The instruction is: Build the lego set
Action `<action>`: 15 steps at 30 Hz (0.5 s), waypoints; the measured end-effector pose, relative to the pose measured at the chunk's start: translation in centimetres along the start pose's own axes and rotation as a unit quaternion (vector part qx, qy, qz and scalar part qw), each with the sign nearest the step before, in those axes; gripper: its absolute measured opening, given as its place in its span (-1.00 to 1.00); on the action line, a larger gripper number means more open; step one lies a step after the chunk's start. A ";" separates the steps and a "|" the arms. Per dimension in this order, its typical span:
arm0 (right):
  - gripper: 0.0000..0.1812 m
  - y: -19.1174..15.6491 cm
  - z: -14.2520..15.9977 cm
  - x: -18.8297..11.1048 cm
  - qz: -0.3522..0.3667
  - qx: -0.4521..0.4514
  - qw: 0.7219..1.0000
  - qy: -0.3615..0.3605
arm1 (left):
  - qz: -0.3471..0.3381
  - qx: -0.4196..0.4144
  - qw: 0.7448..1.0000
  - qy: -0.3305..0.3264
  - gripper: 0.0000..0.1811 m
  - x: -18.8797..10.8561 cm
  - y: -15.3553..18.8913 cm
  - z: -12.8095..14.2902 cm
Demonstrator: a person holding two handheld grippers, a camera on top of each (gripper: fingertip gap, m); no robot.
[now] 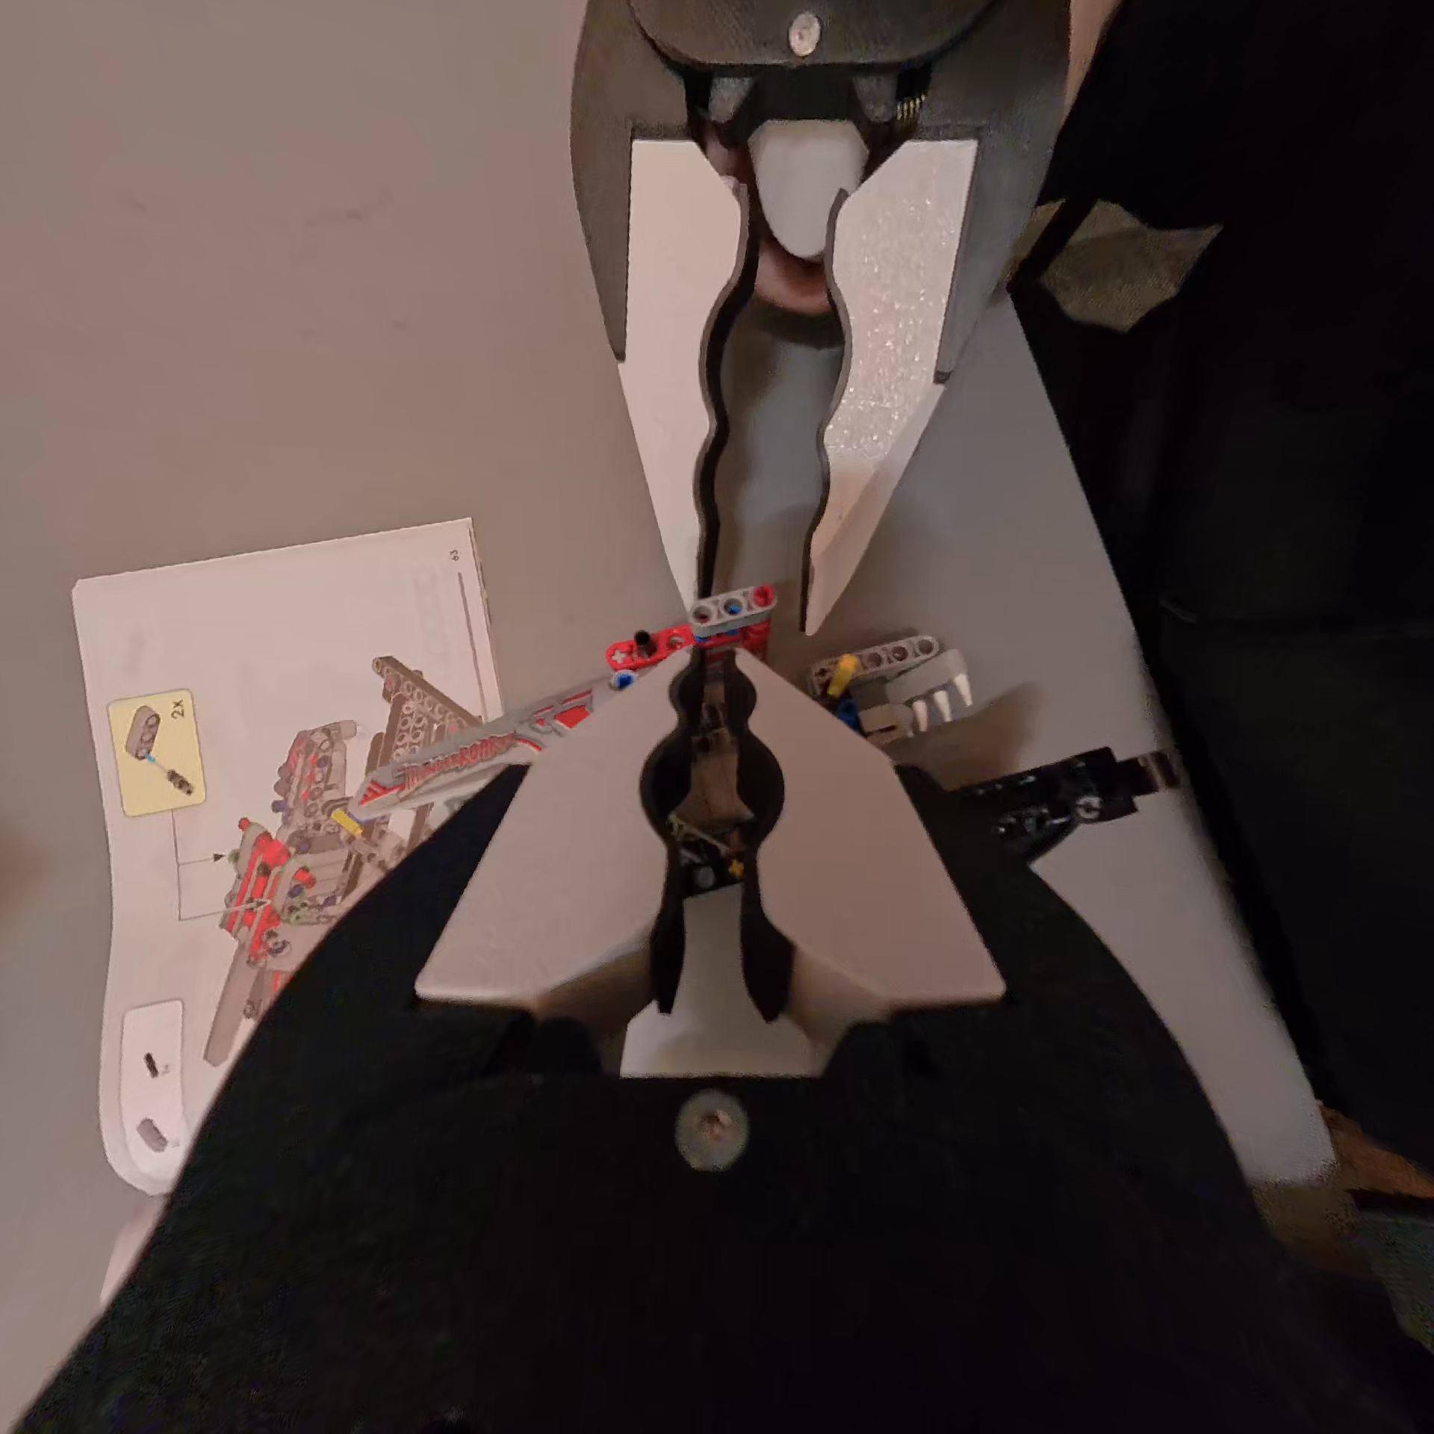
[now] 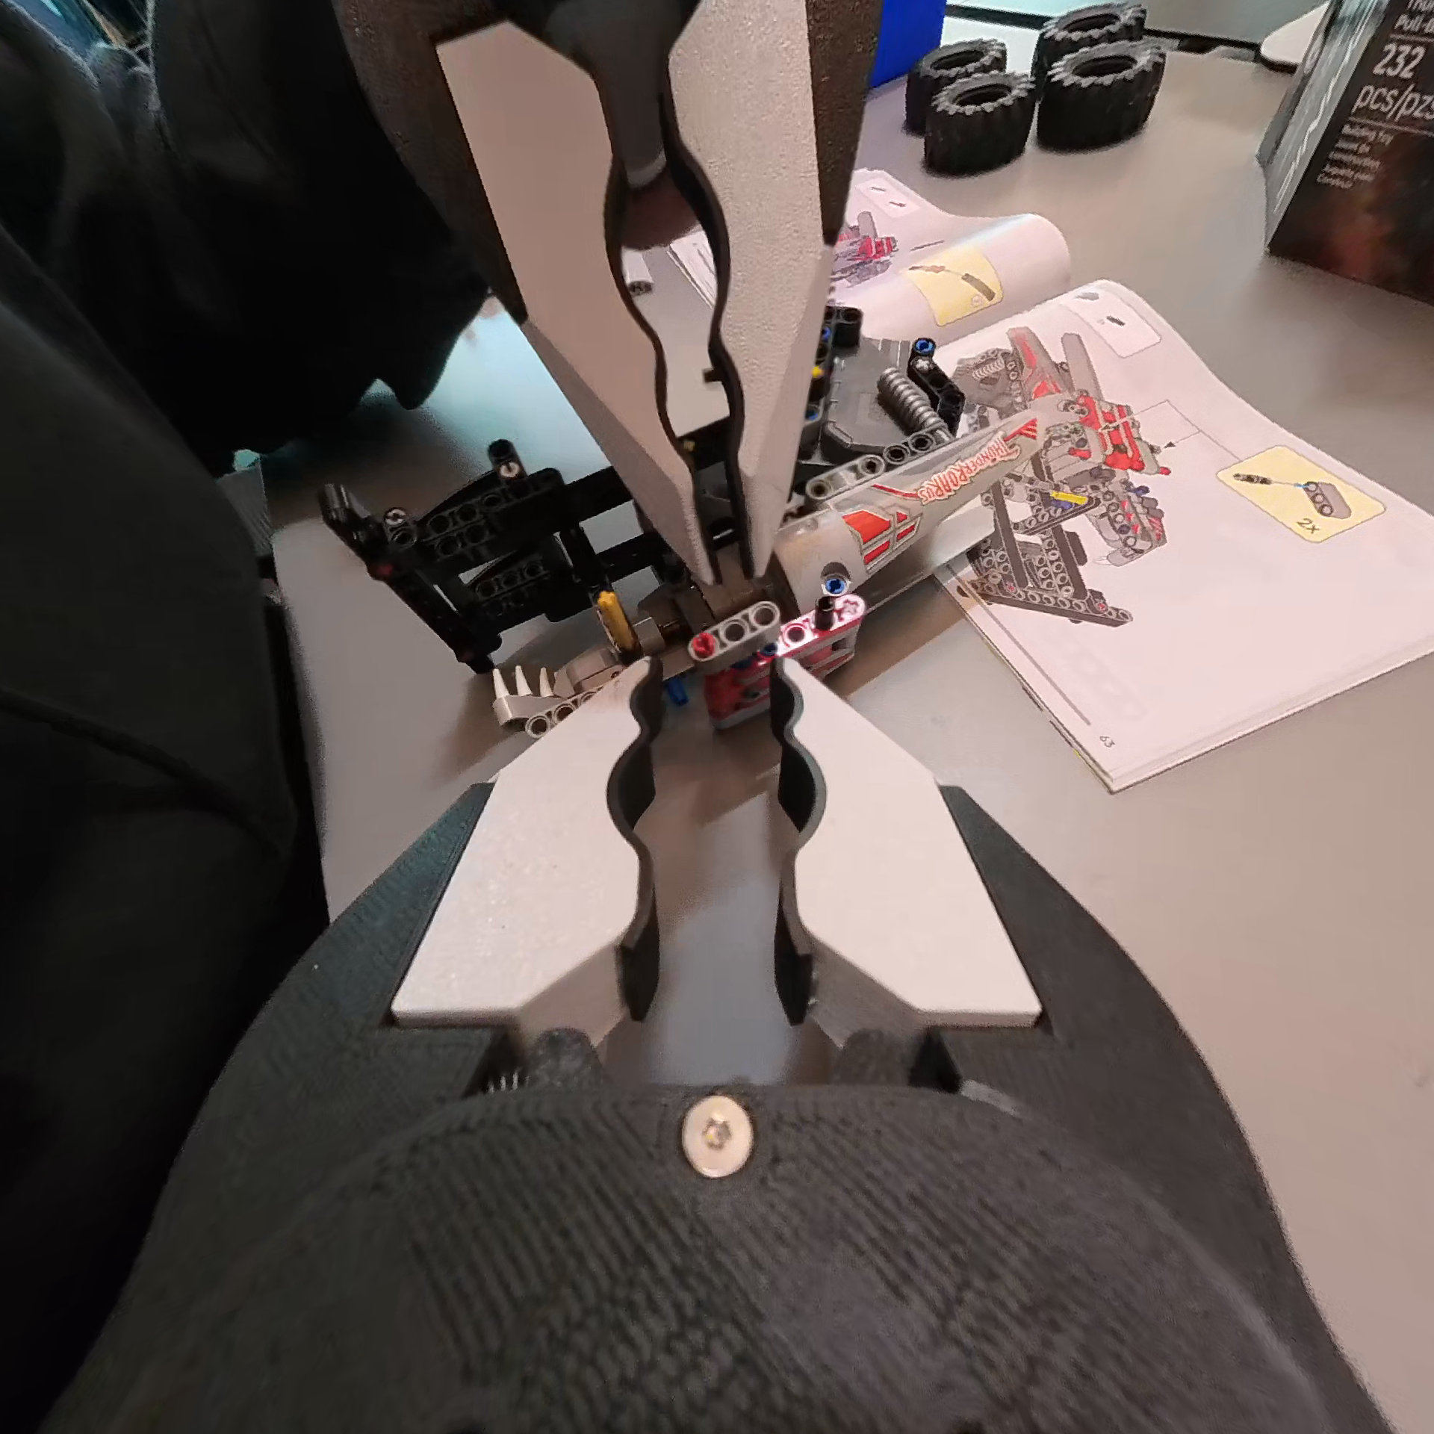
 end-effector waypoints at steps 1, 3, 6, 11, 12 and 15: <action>-0.72 0.0 0.0 0.1 -0.002 0.002 1.000 -0.003 | 0.001 0.005 1.000 -0.005 -0.99 0.2 -0.1 0.1; -0.75 0.0 0.2 0.3 -0.004 0.003 1.000 -0.012 | 0.005 0.011 1.000 -0.011 -1.00 0.5 -0.2 0.2; -0.78 0.1 0.3 0.4 -0.001 0.004 1.000 -0.018 | 0.011 0.010 1.000 -0.007 -1.00 0.7 -0.3 0.3; -0.82 0.2 -0.2 0.2 -0.002 0.002 1.000 0.002 | 0.020 0.024 0.999 0.024 -1.00 0.6 -0.3 0.3; -0.82 0.2 -0.4 0.1 0.001 -0.002 1.000 0.007 | 0.021 0.024 0.999 0.028 -1.00 0.5 -0.4 0.4; -0.85 0.0 -0.6 0.1 -0.007 -0.008 1.000 0.013 | 0.031 0.027 0.998 0.047 -0.99 0.3 -0.4 0.5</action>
Point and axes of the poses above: each gripper's, where its closed fingertips meet, x out along the fingers, z out of its underside, y = z × x across the jaws, the point moved 3 cm from there along -x, back along the fingers, and after that the axes turned 9 degrees about -y, right-handed, at the moved point
